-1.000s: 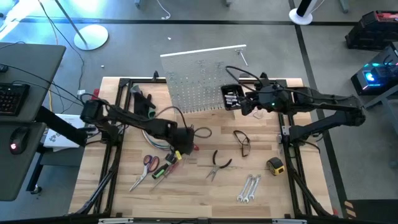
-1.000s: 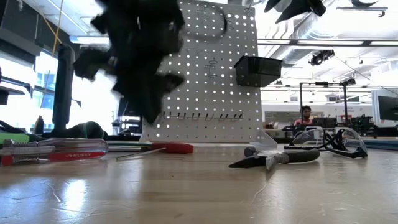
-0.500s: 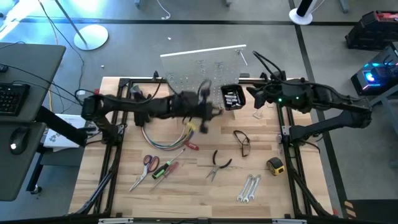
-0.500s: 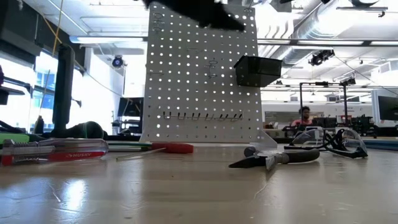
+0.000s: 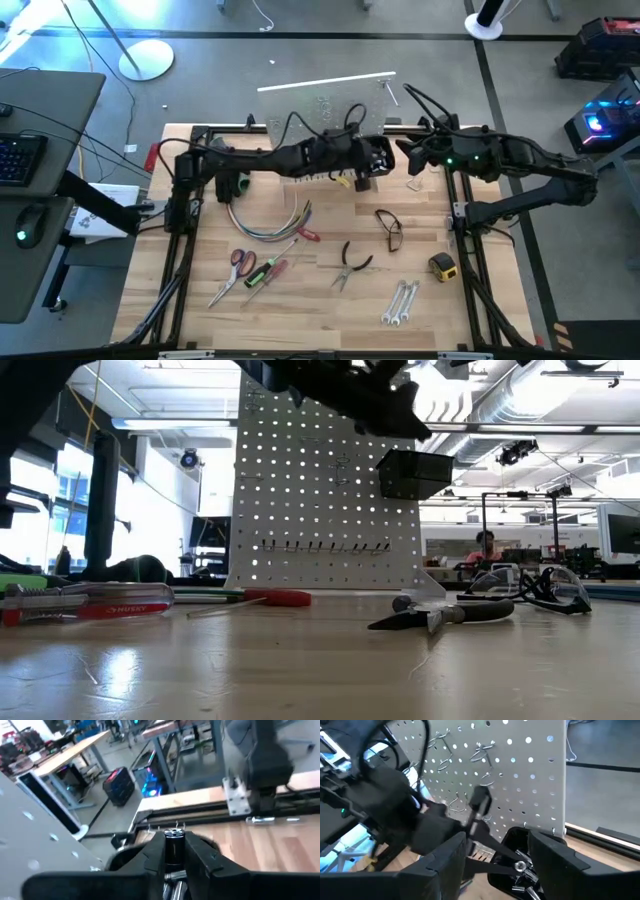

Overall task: Hang tools onto peg board
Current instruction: Put the socket into the black bin on the peg board

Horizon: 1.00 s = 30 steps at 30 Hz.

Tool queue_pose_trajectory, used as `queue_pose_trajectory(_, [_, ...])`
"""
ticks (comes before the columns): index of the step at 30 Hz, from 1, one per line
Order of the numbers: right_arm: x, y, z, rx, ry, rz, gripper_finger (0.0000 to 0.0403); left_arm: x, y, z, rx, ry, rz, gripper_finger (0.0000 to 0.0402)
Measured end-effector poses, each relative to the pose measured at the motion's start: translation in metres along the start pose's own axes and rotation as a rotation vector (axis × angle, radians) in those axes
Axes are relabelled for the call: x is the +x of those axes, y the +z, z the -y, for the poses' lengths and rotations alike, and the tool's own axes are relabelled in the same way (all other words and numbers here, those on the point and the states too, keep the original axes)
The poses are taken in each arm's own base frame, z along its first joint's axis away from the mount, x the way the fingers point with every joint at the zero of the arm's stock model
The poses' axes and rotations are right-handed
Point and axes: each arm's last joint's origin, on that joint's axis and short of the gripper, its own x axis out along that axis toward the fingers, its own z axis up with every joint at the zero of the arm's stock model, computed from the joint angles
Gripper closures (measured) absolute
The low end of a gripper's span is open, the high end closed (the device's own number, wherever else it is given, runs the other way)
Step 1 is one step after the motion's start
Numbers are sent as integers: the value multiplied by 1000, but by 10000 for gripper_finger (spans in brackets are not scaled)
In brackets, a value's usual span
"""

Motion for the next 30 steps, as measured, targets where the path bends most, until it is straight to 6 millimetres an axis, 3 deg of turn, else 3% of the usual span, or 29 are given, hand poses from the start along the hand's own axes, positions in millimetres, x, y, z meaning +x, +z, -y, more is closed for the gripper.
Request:
queue_pose_trajectory(6, [0,0,0,-2,15,-12,195,-1,-1,-2,2,72,-40,278])
queue_pose_trajectory(12, [0,0,0,-14,16,-12,195,-10,7,-3,3,86,-55,245])
queue_pose_trajectory(15, [-5,2,0,-2,75,-20,195,-34,27,-2,-39,48,-50,241])
queue_pose_trajectory(18, [-14,7,0,31,202,-38,195,-70,49,-2,-97,-106,-55,240])
queue_pose_trajectory(22, [-24,6,4,55,283,-96,195,-117,63,-3,-153,-211,-106,239])
queue_pose_trajectory(25, [-24,-5,6,101,243,-215,195,-143,52,-3,-224,-200,-169,239])
queue_pose_trajectory(30, [-6,-49,-4,100,76,-659,195,-175,9,4,-455,-161,-208,239])
